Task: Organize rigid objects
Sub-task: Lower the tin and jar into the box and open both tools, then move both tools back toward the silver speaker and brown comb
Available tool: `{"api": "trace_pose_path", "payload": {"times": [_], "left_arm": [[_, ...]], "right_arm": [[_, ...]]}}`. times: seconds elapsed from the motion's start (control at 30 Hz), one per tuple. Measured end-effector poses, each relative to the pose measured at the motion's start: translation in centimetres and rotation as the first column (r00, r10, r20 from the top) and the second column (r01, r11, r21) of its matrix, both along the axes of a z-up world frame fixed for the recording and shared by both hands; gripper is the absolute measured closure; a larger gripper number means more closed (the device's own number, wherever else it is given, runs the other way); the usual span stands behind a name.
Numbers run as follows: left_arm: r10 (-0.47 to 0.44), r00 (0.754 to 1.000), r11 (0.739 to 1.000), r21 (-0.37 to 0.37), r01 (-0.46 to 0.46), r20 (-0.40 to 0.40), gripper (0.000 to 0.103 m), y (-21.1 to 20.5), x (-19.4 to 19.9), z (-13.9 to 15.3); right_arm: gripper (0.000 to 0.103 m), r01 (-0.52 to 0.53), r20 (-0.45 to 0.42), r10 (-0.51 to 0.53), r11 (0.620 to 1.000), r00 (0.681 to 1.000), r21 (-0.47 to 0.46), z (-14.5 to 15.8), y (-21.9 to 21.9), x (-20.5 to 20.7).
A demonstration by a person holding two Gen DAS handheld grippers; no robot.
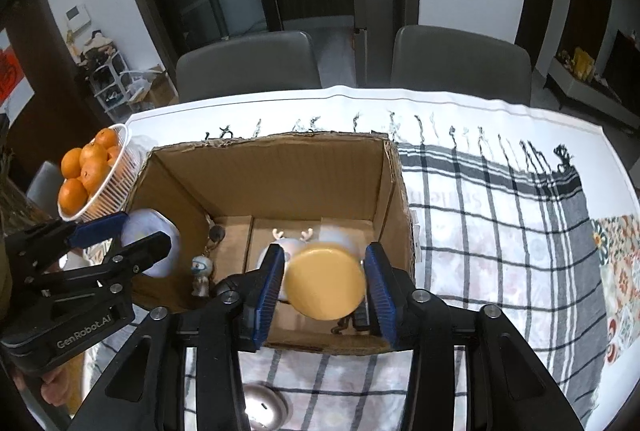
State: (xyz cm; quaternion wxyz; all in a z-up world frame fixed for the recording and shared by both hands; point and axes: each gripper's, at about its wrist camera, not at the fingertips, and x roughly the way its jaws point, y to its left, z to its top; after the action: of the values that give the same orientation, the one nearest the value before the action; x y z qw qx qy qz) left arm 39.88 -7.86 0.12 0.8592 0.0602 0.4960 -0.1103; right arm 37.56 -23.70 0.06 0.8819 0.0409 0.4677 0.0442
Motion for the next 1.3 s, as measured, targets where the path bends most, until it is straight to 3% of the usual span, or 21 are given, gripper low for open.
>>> {"api": "trace_pose_path", "payload": {"times": [0.33,0.87,1.3], "left_arm": [[-0.02,0.998,1.0,0.003,0.02,0.064,0.048,0.5,-2.8,1.4],[-0.097,0.994,0.995,0.0,0.097,0.054,0.048,1.2,-7.8,2.2],[-0.189,0.981,0.982,0.0,0.189,-0.048,0.044,1.7,-10.9,0.9]], "right_arm": [[0.052,0.011,0.031,-0.01,1.0,0.999,-0.018,0.6,0.3,-1.9],[0.052,0.027,-0.01,-0.027,0.999,1.0,-0.027,1.5,1.9,-8.2],[0.052,0.062,-0.028,-0.063,0.997,0.998,-0.035,1.4,3.4,-12.6]]}}
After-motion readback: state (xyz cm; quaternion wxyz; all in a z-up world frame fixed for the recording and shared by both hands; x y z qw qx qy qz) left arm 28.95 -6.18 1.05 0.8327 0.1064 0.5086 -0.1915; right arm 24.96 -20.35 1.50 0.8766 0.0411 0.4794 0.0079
